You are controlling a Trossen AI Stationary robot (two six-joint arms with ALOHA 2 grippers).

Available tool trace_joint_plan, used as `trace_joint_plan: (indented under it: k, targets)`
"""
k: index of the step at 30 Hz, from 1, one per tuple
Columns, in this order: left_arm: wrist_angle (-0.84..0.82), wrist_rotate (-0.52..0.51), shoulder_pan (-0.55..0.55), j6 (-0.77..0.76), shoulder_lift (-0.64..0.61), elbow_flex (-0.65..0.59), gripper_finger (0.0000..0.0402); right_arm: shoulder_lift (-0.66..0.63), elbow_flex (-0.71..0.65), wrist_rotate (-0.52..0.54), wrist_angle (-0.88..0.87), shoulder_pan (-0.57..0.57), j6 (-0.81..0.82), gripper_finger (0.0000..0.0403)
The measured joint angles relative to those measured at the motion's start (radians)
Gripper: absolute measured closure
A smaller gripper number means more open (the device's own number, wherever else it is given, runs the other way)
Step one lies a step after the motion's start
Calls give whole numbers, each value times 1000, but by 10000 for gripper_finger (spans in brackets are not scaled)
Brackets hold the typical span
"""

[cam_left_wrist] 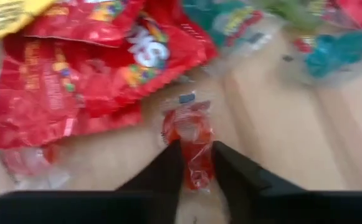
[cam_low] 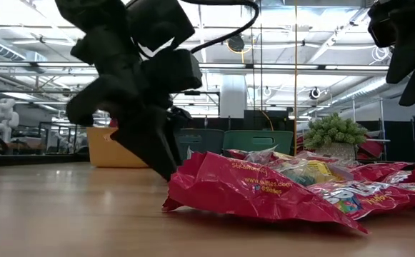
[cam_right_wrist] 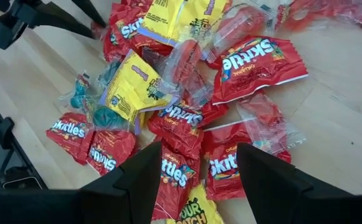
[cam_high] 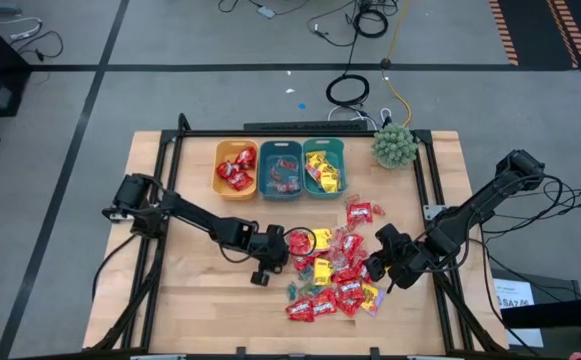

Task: Sort candy
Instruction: Put the transparent red gummy into the blue bin, then put the yellow candy into the green bin

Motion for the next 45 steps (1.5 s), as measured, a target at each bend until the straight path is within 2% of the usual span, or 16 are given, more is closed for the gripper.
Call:
trace_joint_plan:
  k: [2,4,10,13,19,25,29,34,39,45]
  targets:
    - [-50,12,-11,1,-20,16,366,0,0,0,4,0,-1,204]
    - [-107,18,-15,4,-51,27,386,0,0,0,5,0,-1,204]
    - [-253,-17,28,10,-215,60,393,0,0,0,7,0,-5,204]
    - [-316,-74,95,16,-329,60,397,0,0,4,6,0,-5,204]
    - [-280,-132,274,113,-518,62,397,0,0,5,7,0,-3,204]
    - [-266,-8,499,107,-522,61,399,0,0,61,16,0,37,204]
    - [-202,9,600,55,-462,59,399,0,0,64,15,0,54,204]
    - [-146,28,670,-93,-384,61,368,0,0,63,16,0,117,204]
    - [-162,42,693,-100,-321,74,318,0,0,61,16,0,153,204]
    - [-178,74,698,-54,-278,148,232,0,0,61,18,0,175,204]
